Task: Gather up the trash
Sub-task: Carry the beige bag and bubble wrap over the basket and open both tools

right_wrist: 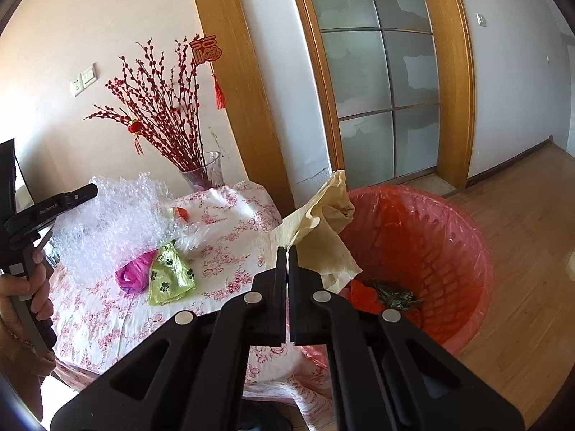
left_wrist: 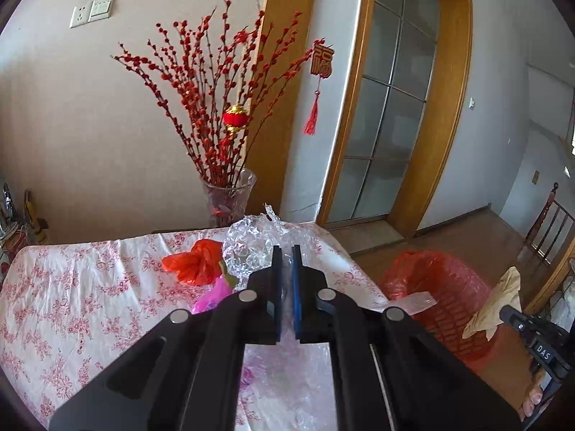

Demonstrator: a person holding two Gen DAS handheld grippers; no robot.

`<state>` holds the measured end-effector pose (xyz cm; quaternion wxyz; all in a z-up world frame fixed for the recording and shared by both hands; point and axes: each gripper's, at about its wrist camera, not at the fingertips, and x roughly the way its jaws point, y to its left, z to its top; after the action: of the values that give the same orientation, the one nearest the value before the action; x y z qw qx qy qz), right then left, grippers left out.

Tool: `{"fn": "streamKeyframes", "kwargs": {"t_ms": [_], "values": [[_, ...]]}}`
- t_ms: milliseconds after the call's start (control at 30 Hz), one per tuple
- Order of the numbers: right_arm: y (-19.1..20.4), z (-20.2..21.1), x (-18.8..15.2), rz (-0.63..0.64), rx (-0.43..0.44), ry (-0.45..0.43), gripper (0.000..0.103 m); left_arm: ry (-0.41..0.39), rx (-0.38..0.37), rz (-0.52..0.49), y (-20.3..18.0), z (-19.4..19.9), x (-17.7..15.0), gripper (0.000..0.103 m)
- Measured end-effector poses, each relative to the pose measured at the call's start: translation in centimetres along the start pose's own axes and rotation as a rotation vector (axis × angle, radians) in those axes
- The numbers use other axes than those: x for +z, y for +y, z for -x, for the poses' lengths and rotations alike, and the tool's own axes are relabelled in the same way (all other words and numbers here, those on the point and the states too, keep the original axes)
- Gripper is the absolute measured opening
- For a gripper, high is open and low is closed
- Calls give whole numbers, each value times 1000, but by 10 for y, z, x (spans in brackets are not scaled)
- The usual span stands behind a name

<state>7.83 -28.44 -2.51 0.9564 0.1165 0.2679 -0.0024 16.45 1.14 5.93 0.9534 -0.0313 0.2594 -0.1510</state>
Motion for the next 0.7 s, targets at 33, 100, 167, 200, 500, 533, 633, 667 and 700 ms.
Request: {"fn": "streamKeyframes", "kwargs": {"t_ms": [33,100,167,200,500,533,633,667,700], "values": [[-3,0,2,-3,-5,-1,1,-8,-17,-6,-7,2,3,6],[-9,0,5,-11,-13,-3,1,-22,-47,-17,-20,5,7,6],[-14,1,8,-16,-22,-6,1,-38,-81,-26,-35,7,12,6],[-16,1,9,-18,-28,-8,1,-45,-96,-30,-43,9,14,6],[-42,13,24,-35,-77,-43,1,-63,-226,-58,-114,1,20,6],[-45,14,25,-38,-81,-46,1,-59,-238,-60,-121,-2,18,6],[-54,17,28,-44,-94,-53,1,-46,-268,-70,-142,-11,12,6],[-58,17,28,-49,-99,-54,1,-40,-278,-72,-148,-15,10,6],[-60,18,28,-51,-104,-54,1,-35,-287,-74,-155,-19,9,6]]}}
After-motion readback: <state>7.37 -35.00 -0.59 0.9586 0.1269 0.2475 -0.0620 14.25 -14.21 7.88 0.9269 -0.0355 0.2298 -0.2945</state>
